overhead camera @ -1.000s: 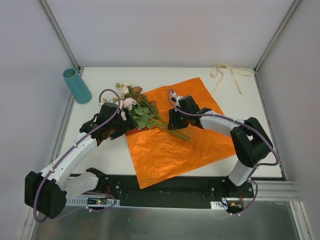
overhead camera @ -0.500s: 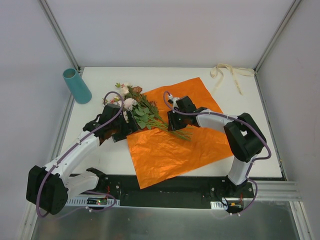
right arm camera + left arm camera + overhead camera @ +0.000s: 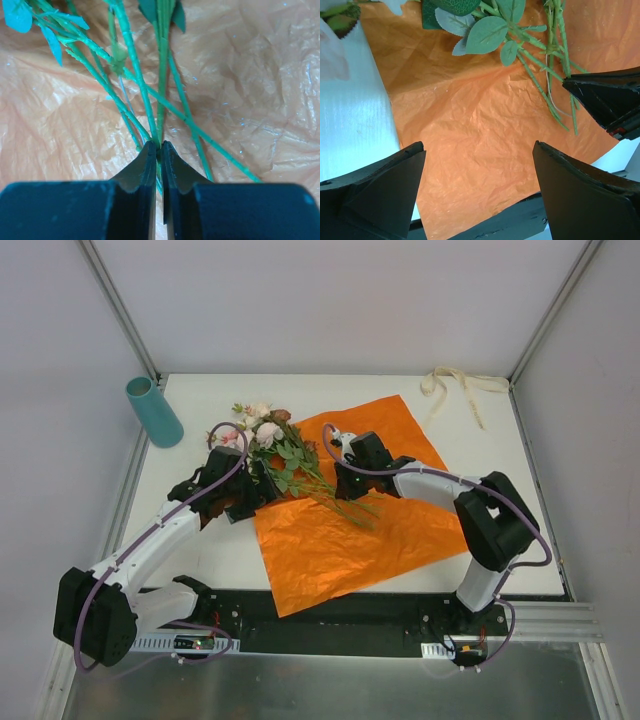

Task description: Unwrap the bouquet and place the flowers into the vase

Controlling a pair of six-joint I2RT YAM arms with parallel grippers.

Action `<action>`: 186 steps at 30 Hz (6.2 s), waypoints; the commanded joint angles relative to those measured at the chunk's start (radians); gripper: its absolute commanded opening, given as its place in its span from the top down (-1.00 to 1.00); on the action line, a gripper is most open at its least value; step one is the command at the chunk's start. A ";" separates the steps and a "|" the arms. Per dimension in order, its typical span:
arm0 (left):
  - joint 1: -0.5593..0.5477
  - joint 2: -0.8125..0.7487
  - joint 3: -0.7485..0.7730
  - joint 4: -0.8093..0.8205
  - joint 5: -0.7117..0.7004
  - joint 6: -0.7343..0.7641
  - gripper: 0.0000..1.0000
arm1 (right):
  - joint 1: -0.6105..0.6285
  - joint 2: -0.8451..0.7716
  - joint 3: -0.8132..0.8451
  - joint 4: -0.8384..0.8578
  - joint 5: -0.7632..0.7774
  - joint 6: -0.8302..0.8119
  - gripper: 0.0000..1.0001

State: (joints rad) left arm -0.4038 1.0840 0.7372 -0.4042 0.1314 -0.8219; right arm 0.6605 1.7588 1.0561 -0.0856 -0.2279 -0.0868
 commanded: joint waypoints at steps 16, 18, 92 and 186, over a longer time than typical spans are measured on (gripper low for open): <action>0.011 0.073 0.018 0.229 0.083 -0.190 -0.62 | 0.021 -0.122 -0.022 0.113 -0.073 0.027 1.00; 0.013 0.103 0.007 0.316 0.091 -0.250 -0.53 | 0.021 -0.130 -0.033 0.139 -0.088 0.056 1.00; -0.009 0.145 0.422 0.372 -0.277 0.470 1.00 | 0.126 -0.650 -0.251 0.244 0.121 0.384 -0.99; 0.491 0.022 0.248 0.070 0.424 0.168 -0.98 | -0.036 -0.273 0.053 -0.128 0.056 0.062 -0.14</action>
State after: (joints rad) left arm 0.1024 1.1458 1.0767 -0.3218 0.4606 -0.6285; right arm 0.6701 1.4189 1.0298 -0.2173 -0.0303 0.0044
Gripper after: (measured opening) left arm 0.990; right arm 0.621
